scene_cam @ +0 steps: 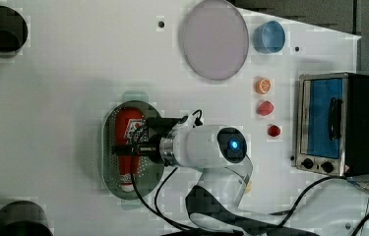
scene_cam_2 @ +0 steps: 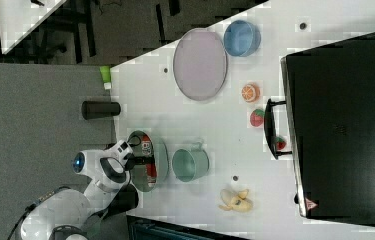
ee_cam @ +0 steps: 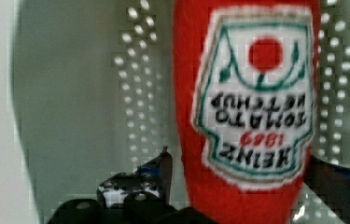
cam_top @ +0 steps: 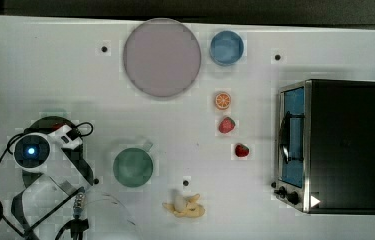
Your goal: Pick ketchup from strainer and place it on the table
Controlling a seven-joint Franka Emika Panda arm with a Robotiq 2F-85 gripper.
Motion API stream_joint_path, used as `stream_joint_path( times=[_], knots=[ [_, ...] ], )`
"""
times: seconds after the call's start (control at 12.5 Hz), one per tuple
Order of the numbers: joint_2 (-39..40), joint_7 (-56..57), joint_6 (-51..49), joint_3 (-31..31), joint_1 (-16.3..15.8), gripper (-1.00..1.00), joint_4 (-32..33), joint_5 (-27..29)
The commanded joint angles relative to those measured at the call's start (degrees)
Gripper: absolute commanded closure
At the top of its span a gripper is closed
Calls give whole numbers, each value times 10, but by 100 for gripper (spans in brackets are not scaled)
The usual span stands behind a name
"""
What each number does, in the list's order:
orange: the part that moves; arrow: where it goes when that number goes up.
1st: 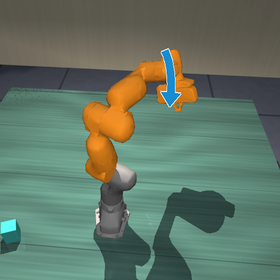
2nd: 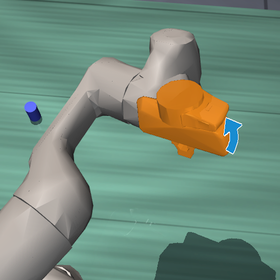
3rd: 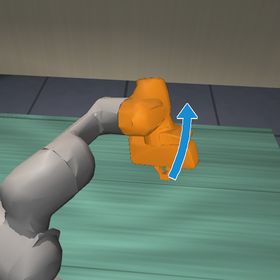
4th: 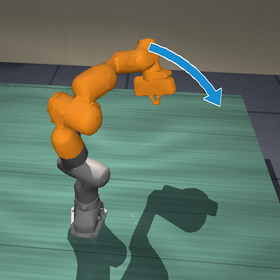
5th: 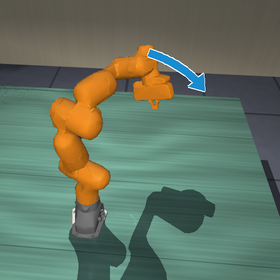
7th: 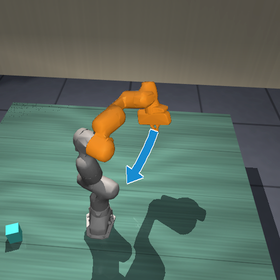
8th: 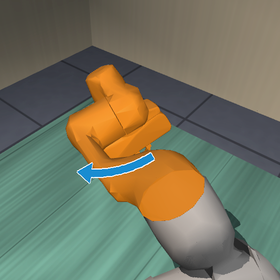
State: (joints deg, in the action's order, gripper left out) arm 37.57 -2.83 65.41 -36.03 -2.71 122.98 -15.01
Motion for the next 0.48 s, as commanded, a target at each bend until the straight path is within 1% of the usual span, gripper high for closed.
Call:
stream_joint_path(
  times=[0.08,0.16,0.24,0.48],
  knots=[
    [-2,-29,3,13,-37,-43,-12,-5],
    [-5,-29,9,11,-36,-20,-15,-4],
    [-14,-29,6,10,-36,-12,-17,-4],
    [-70,-29,-18,-7,-27,-12,-18,14]
  ],
)
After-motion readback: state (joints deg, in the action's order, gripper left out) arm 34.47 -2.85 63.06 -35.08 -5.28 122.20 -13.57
